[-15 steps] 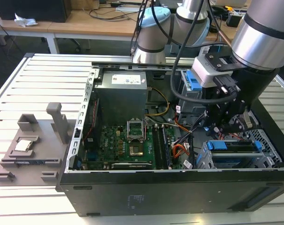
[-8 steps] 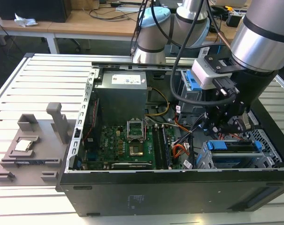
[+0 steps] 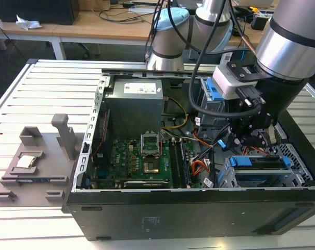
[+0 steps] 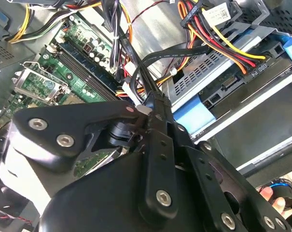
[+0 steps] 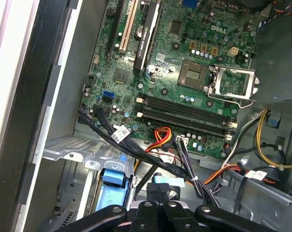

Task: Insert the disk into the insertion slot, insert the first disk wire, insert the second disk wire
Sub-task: 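Insert the second disk wire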

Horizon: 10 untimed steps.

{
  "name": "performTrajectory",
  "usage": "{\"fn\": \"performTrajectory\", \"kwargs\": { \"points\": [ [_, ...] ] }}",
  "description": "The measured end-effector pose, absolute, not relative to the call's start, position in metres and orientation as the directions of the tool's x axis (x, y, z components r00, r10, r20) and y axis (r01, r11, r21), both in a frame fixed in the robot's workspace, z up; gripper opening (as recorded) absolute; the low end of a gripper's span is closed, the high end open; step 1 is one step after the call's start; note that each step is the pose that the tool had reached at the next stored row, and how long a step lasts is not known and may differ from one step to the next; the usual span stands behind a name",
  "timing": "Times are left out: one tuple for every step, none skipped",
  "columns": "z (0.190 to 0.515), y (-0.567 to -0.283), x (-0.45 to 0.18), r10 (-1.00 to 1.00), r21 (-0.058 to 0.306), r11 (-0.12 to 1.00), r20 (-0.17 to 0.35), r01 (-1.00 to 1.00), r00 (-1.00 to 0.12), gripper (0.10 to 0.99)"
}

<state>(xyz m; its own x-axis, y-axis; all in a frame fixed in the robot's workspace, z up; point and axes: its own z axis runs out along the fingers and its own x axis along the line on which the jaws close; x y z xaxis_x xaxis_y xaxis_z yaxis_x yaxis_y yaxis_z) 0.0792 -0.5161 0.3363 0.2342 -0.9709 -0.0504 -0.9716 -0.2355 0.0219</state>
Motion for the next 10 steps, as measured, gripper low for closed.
{"fn": "performTrajectory", "kwargs": {
  "points": [
    [0.3363,-0.5161,0.0792,-0.971,0.022,-0.235,-0.050,-0.972,0.234,0.173],
    [0.3362,-0.5161,0.0792,-0.971,0.022,-0.236,-0.050,-0.972,0.234,0.235],
    [0.3362,-0.5161,0.0792,-0.971,0.022,-0.236,-0.050,-0.972,0.234,0.294],
    [0.3361,-0.5161,0.0792,-0.971,0.022,-0.235,-0.050,-0.972,0.234,0.361],
    [0.3361,-0.5161,0.0792,-0.971,0.022,-0.236,-0.050,-0.972,0.234,0.361],
    [0.3359,-0.5161,0.0784,-0.971,0.022,-0.236,-0.051,-0.972,0.234,0.361],
    [0.3360,-0.5161,0.0772,-0.971,0.022,-0.236,-0.051,-0.972,0.234,0.361],
    [0.3361,-0.5161,0.0755,-0.971,0.021,-0.236,-0.052,-0.972,0.234,0.361],
    [0.3361,-0.5161,0.0740,-0.971,0.021,-0.236,-0.053,-0.972,0.234,0.361],
    [0.3361,-0.5161,0.0724,-0.971,0.021,-0.236,-0.054,-0.972,0.234,0.361]
  ]
}}
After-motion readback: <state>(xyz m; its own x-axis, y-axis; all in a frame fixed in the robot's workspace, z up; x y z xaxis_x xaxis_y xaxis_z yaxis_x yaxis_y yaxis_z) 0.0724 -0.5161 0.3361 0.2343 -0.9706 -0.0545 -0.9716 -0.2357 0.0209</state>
